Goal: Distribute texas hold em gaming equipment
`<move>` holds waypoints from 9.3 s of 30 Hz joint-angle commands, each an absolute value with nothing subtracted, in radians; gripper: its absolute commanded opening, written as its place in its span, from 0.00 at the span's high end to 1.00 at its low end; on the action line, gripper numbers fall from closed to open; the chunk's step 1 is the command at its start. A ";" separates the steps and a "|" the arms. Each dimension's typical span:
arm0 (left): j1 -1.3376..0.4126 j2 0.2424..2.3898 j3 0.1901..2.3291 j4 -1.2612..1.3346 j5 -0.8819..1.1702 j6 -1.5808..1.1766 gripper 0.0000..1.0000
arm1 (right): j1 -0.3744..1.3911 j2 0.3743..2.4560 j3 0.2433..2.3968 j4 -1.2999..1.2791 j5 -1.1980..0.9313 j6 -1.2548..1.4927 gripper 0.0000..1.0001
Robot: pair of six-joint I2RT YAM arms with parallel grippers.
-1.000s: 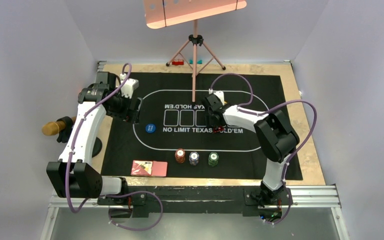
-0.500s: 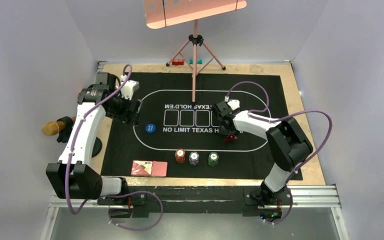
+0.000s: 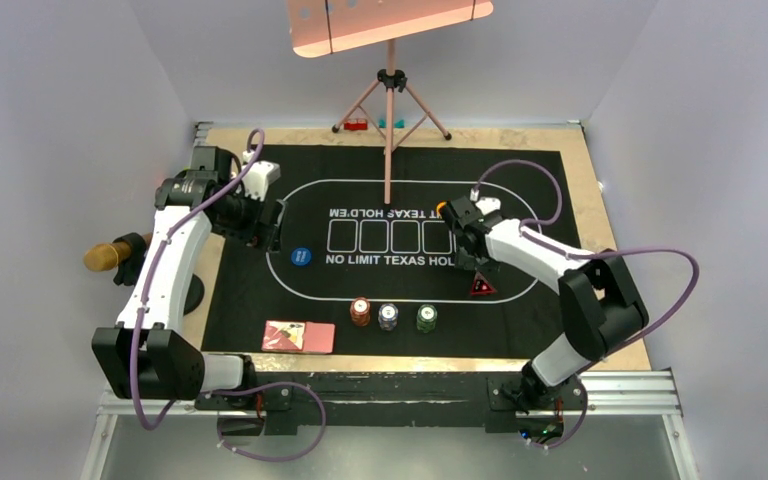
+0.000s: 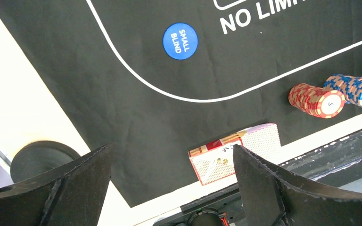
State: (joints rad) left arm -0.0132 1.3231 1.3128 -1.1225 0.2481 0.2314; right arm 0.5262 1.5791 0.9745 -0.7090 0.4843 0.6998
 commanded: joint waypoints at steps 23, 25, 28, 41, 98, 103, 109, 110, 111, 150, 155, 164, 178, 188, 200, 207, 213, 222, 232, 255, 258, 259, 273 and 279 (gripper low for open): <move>-0.006 1.072 1.101 -0.938 0.258 0.193 0.00 | 1.132 1.674 1.323 -0.516 0.193 0.378 0.18; -0.006 1.074 1.091 -0.909 0.257 0.187 0.00 | 1.142 1.708 1.322 -0.515 0.195 0.376 0.18; -0.005 1.093 1.074 -0.874 0.254 0.183 0.00 | 1.149 1.737 1.321 -0.520 0.201 0.374 0.19; -0.006 1.115 1.039 -0.843 0.259 0.198 0.00 | 1.156 1.789 1.302 -0.511 0.204 0.388 0.24; 0.000 1.078 1.024 -0.832 0.148 0.195 0.00 | 0.971 2.323 2.019 -0.539 0.166 0.315 1.00; 0.000 1.092 1.035 -0.838 0.172 0.176 0.00 | 0.972 2.379 2.063 -0.535 0.146 0.331 1.00; 0.000 1.089 1.043 -0.850 0.184 0.182 0.00 | 0.971 2.414 2.069 -0.526 0.134 0.345 1.00; 0.000 1.088 1.044 -0.852 0.183 0.183 0.00 | 0.971 2.417 2.068 -0.526 0.134 0.349 1.00; 0.000 1.088 1.045 -0.853 0.183 0.182 0.00 | 0.971 2.420 2.067 -0.526 0.138 0.351 1.00; 0.000 1.073 1.083 -0.908 0.168 0.199 0.00 | 1.083 1.792 1.436 -0.506 0.198 0.333 0.08; 0.000 1.064 1.087 -0.920 0.160 0.205 0.00 | 1.124 1.755 1.323 -0.472 0.198 0.359 0.07; 0.000 1.063 1.094 -0.937 0.150 0.207 0.00 | 1.155 1.768 1.264 -0.448 0.204 0.355 0.08; 0.000 1.063 1.094 -0.938 0.150 0.206 0.00 | 1.157 1.833 1.270 -0.431 0.155 0.341 0.27; 0.000 1.063 1.094 -0.937 0.147 0.207 0.00 | 1.157 1.832 1.279 -0.437 0.164 0.341 0.45; 0.000 1.063 1.094 -0.937 0.147 0.206 0.00 | 1.157 1.787 1.299 -0.460 0.174 0.344 0.71; 0.000 1.062 1.094 -0.939 0.152 0.207 0.00 | 1.154 1.725 1.326 -0.493 0.201 0.337 0.73; 0.000 1.062 1.094 -0.939 0.149 0.212 0.00 | 1.089 1.684 1.385 -0.537 0.254 0.306 0.75; 0.000 1.064 1.094 -0.942 0.148 0.213 0.00 | 0.713 1.669 1.393 -0.559 0.267 0.391 0.86; 0.000 1.071 1.097 -0.947 0.153 0.220 0.00 | 0.389 1.858 1.488 -0.538 0.322 0.407 0.86; 0.000 1.081 1.094 -0.948 0.146 0.244 0.00 | 0.287 2.102 1.586 -0.481 0.337 0.422 0.67; 0.000 1.077 1.094 -0.948 0.146 0.244 0.00 | 0.286 2.095 1.576 -0.477 0.337 0.428 0.51; 0.000 1.077 1.094 -0.949 0.146 0.243 0.00 | 0.285 2.093 1.574 -0.477 0.337 0.428 0.47; 0.000 1.043 1.100 -0.972 0.150 0.237 0.00 | 0.326 1.880 1.570 -0.516 0.314 0.450 0.20; 0.000 1.030 1.097 -0.975 0.144 0.236 0.00 | 0.571 1.697 1.459 -0.528 0.345 0.400 0.18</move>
State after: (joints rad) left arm -0.0067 1.0538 1.0588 -0.9730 0.1516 0.2279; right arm 0.3935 1.8187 1.5169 -0.5240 0.3363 0.4259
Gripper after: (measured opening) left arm 0.995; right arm 0.813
